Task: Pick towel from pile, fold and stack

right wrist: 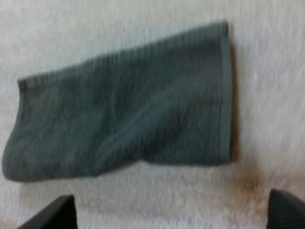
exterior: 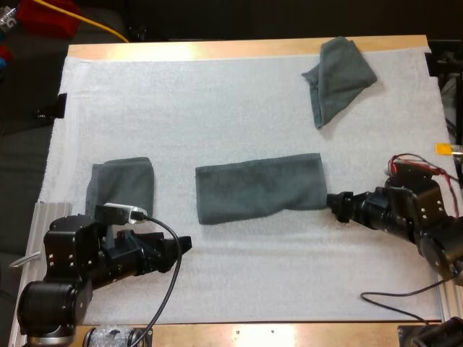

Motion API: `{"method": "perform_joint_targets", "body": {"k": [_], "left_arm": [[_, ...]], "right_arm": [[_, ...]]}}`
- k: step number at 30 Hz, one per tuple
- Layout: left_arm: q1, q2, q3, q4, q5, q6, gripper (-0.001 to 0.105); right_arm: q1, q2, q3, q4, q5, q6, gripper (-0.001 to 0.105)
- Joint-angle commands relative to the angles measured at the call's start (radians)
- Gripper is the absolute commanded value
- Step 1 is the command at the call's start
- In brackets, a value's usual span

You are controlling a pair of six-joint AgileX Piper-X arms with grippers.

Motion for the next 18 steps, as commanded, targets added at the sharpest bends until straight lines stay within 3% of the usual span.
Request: {"method": "perform_joint_targets", "body": {"k": [1,4,11,18], "left_arm": [[0.002,-0.004,-0.006,0.015,-0.012,0.006,0.068],[0.002,-0.004,-0.006,0.02,-0.002,0.006,0.068],[0.002,-0.004,-0.006,0.02,0.014,0.006,0.068],[0.002,-0.004,-0.006,0.02,0.035,0.006,0.068]], "right_arm": [[-0.012,0.007,-0.021,0.012,0.013,-0.034,0.076],[-0.053,0.042,-0.045,0.012,-0.011,-0.051,0.075],[-0.221,0.178,-0.093,-0.008,-0.255,-0.069,0.074],[-0.305,0.335,-0.134,-0.024,-0.379,-0.153,0.074]]}}
